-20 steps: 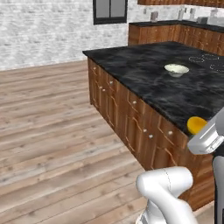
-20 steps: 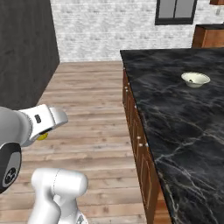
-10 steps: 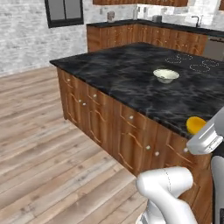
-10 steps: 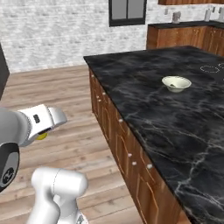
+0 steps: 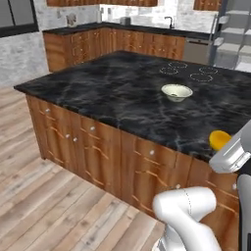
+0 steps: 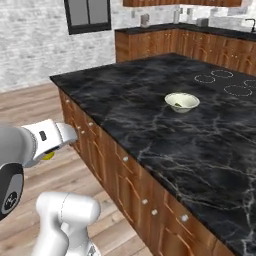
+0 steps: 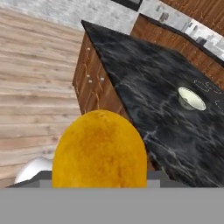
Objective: Retrieve the kiwi and mango from the fridge and place them into the bowl on the dining table.
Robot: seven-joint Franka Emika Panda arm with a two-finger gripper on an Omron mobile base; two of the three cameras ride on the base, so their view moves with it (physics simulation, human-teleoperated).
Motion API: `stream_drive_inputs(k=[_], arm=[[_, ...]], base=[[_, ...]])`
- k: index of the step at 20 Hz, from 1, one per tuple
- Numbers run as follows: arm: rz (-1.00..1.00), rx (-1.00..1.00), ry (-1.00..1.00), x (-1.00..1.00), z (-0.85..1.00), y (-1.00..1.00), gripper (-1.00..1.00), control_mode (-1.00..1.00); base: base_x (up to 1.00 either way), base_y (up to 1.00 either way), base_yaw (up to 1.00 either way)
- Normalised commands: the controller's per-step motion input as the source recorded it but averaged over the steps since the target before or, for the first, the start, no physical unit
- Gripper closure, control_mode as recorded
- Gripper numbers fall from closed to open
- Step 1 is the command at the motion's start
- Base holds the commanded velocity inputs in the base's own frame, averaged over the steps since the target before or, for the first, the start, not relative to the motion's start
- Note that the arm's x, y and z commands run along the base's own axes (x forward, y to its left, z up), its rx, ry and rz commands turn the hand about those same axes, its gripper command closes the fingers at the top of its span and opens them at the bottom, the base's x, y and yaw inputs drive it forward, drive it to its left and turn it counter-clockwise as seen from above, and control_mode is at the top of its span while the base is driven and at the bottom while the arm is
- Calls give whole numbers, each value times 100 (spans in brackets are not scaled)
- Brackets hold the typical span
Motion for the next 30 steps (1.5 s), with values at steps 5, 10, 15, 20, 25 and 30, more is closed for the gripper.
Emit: stream_drive_inputs(k=[5,10,15,20,25,30], arm=[[0,0,0,0,0,0,100,100],[0,0,0,0,0,0,100,100],[0,0,0,0,0,0,100,100],[0,0,0,0,0,0,100,100],[0,0,0,0,0,0,100,100],[0,0,0,0,0,0,100,100]], base=[[58,93,-47],[54,89,-46],[60,67,-44],[42,40,-42],[15,-2,-34],[5,-13,-27]])
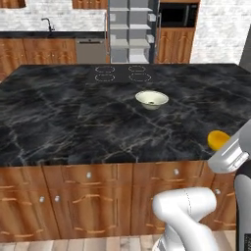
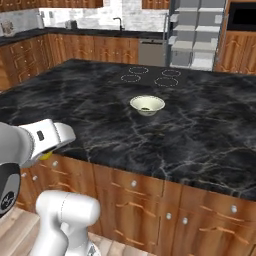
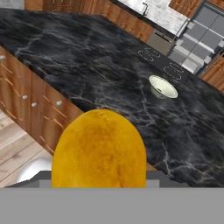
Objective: Retrieve the kiwi and mango from the fridge and place them into the bowl on the dining table.
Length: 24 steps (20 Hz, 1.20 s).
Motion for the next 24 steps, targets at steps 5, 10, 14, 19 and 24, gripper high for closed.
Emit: stream_drive_inputs(k=[5,10,14,19,24], arm=[[0,0,0,0,0,0,100,100],[0,0,0,0,0,0,100,100],[0,0,0,0,0,0,100,100],[0,0,0,0,0,0,100,100],[0,0,0,0,0,0,100,100]], base=[[28,-4,-11],[17,-13,-10],[53,0,-13],[82,15,-16],[94,19,-19]])
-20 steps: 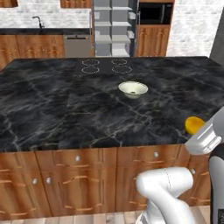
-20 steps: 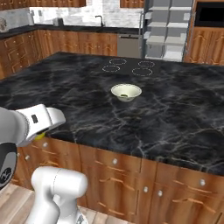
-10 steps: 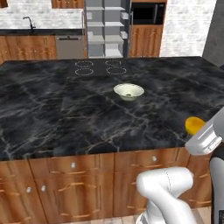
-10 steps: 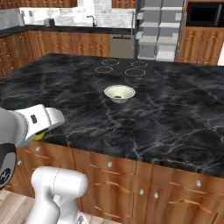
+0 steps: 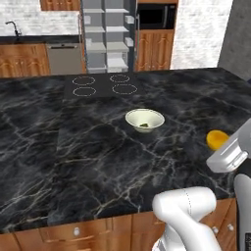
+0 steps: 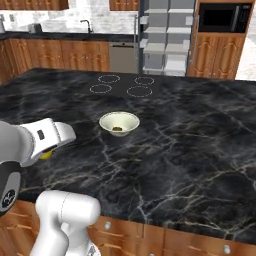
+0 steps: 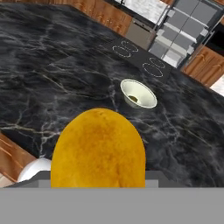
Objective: Retrieve the kiwi and mango from the fridge and place them into the bowl on the dining table.
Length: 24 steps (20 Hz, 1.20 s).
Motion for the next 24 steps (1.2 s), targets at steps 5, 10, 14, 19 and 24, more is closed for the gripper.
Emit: stream_drive_inputs(k=[5,10,14,19,24], arm=[[0,0,0,0,0,0,100,100],[0,0,0,0,0,0,100,100],[0,0,0,0,0,0,100,100],[0,0,0,0,0,0,100,100],[0,0,0,0,0,0,100,100]], base=[[100,37,-27],[85,22,-26],[19,0,0],[14,0,0],[8,0,10]])
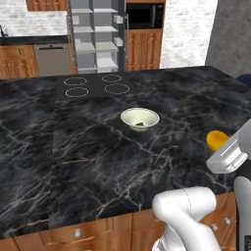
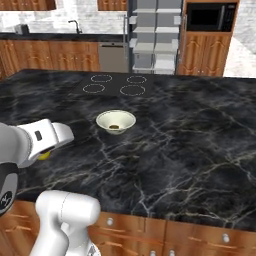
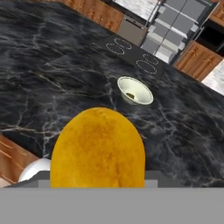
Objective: Retrieve the kiwi and mango from the fridge and place them into the bowl on the dining table.
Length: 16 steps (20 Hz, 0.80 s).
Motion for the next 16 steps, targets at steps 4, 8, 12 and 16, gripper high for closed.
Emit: stream_drive_inputs(k=[4,8,12,16], arm=[[0,0,0,0,0,0,100,100],[0,0,0,0,0,0,100,100],[1,0,0,45,0,-1,100,-100],[0,1,2,95,0,-13,100,-100]], base=[[26,0,22],[40,0,19],[12,0,3],[0,0,0]])
